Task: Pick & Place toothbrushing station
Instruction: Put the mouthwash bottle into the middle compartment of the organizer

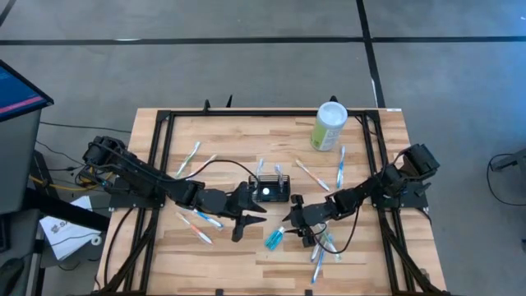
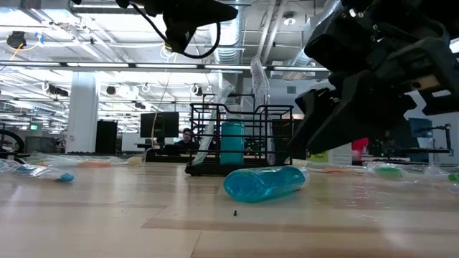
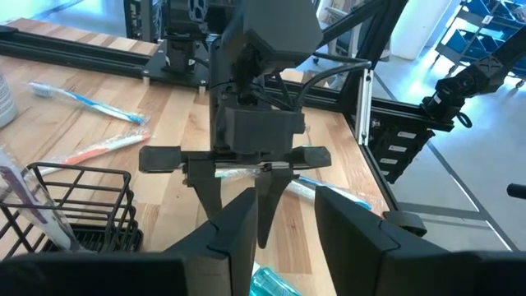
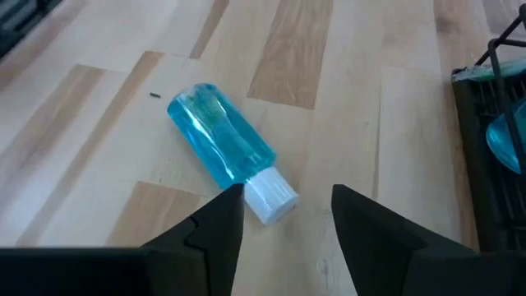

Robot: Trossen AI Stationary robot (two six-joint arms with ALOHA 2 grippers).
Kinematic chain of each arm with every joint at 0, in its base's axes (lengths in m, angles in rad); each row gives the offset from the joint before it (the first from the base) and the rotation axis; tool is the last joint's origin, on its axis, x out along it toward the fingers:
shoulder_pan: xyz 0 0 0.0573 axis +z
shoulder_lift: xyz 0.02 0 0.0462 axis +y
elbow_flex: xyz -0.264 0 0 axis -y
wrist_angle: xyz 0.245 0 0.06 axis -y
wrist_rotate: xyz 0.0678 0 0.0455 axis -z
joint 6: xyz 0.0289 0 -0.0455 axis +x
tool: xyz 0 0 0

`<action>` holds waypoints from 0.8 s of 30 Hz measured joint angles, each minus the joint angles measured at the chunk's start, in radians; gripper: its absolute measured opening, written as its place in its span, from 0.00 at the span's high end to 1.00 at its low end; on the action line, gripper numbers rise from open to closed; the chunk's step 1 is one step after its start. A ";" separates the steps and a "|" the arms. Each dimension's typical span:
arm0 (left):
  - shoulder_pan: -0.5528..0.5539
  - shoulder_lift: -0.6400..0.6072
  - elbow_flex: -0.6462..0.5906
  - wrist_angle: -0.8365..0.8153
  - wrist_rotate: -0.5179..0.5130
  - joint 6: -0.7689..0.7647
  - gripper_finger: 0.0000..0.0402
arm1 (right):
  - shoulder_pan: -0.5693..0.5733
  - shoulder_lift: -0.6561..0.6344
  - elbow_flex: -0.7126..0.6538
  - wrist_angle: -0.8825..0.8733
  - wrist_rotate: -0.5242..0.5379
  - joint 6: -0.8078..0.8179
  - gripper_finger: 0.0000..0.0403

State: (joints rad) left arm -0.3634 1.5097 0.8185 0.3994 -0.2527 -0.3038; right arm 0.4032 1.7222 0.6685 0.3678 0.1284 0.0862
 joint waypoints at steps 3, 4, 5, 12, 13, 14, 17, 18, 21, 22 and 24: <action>0.000 0.000 0.000 0.001 0.000 0.000 0.71 | 0.000 0.000 0.002 0.006 0.000 -0.022 0.56; 0.000 0.000 0.000 0.001 0.000 0.000 0.71 | -0.001 0.000 0.006 -0.005 0.000 -0.024 0.56; 0.000 0.000 0.000 0.002 0.000 0.000 0.71 | -0.001 0.000 0.011 -0.018 -0.001 -0.026 0.56; 0.000 0.000 0.000 0.007 0.000 0.000 0.71 | -0.003 0.000 0.031 -0.056 -0.002 -0.042 0.57; 0.000 0.000 0.000 0.008 0.000 0.000 0.71 | -0.006 0.000 0.031 -0.044 -0.014 -0.038 0.57; 0.000 0.000 0.000 0.009 0.000 0.000 0.71 | -0.007 0.000 0.033 -0.034 -0.036 -0.037 0.57; 0.000 0.000 0.000 0.009 0.000 0.000 0.71 | -0.015 0.036 0.045 -0.045 -0.056 -0.037 0.58; 0.000 0.000 0.000 0.009 0.000 0.000 0.71 | -0.016 0.040 0.045 -0.066 -0.055 -0.040 0.58; 0.000 0.000 -0.001 0.010 0.000 0.000 0.71 | -0.023 0.077 0.088 -0.048 -0.059 -0.042 0.58; 0.000 0.000 -0.002 0.011 0.000 0.000 0.71 | -0.027 0.079 0.093 -0.086 -0.060 -0.042 0.58; 0.000 0.000 -0.002 0.010 0.001 0.000 0.71 | -0.031 0.098 0.123 -0.160 -0.061 -0.036 0.58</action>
State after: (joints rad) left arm -0.3635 1.5097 0.8167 0.4089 -0.2520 -0.3038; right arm 0.3725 1.8198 0.7919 0.2078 0.0672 0.0499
